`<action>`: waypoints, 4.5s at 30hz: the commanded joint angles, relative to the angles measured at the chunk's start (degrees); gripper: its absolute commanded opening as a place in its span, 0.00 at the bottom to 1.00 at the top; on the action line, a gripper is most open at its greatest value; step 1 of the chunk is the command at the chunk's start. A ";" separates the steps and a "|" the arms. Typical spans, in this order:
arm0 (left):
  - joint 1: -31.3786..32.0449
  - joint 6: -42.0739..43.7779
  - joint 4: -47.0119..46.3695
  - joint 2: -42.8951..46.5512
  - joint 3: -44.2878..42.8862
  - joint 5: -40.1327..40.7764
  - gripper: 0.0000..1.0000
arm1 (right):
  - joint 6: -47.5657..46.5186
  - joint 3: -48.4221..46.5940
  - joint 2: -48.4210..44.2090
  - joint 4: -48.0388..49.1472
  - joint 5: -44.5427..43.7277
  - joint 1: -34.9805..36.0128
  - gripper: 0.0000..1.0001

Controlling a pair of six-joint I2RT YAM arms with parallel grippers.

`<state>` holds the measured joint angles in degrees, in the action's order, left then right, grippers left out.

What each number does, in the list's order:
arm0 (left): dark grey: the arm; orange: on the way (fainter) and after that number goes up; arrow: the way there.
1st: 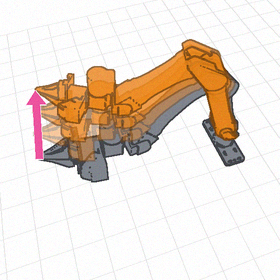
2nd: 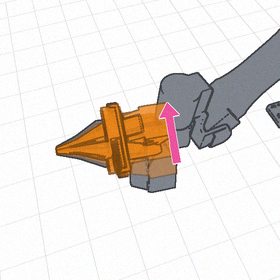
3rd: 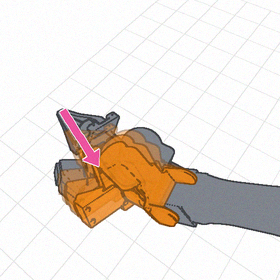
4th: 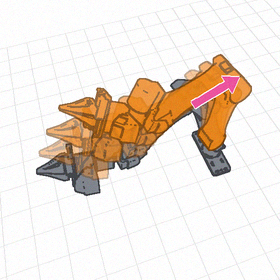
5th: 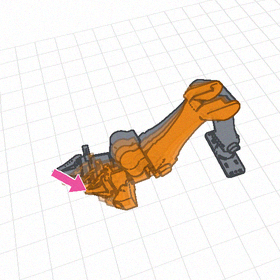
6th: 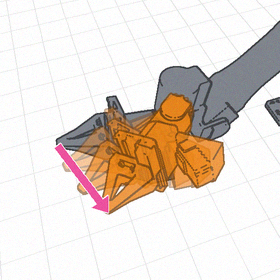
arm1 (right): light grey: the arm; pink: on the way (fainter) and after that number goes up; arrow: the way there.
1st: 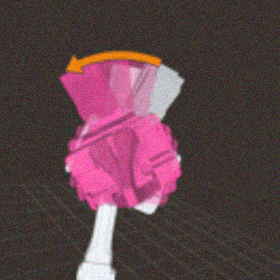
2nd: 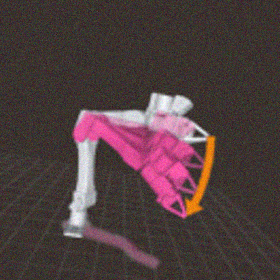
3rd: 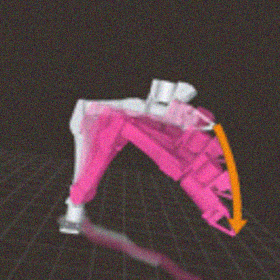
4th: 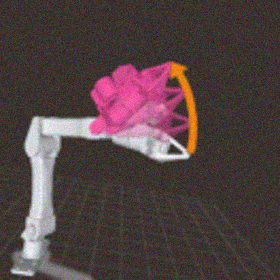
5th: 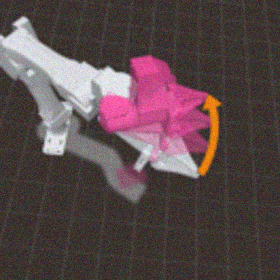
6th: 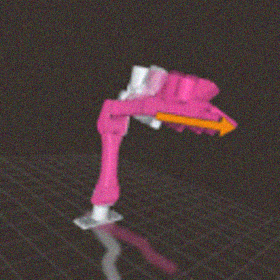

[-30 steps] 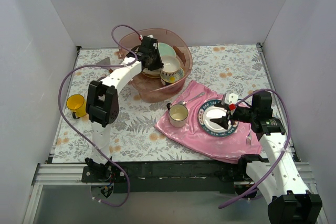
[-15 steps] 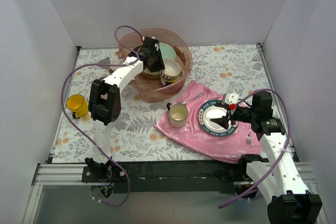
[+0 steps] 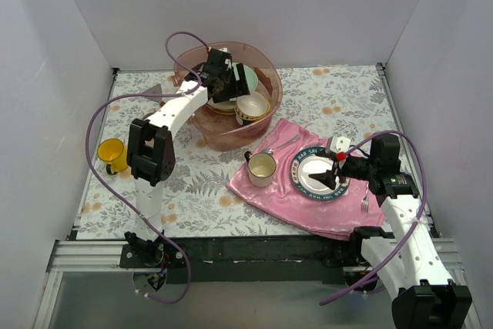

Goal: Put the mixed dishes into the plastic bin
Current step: Place the bowl in the plastic bin, then pick up the cup at the center of the board, then place the cup in the plastic bin.

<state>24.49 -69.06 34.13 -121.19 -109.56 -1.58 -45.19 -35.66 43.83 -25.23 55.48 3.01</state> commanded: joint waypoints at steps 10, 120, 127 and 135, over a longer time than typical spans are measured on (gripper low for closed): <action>-1.37 5.34 -10.30 29.50 17.61 4.31 0.98 | -0.34 0.59 -0.68 1.15 0.77 -0.54 0.73; -21.69 -11.73 6.21 36.82 12.18 1.67 0.00 | 0.36 1.03 -0.06 1.94 -0.73 -1.60 0.73; -15.44 0.49 7.96 30.75 8.32 -6.58 0.00 | 0.36 1.12 -0.15 2.03 -0.82 -1.51 0.73; -12.98 7.18 12.54 23.72 2.34 -7.75 0.00 | 0.28 1.12 -0.15 2.03 -0.90 -1.51 0.73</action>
<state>10.74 -65.60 48.86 -98.28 -100.86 -7.81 -45.17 -34.72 43.86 -25.06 54.13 1.83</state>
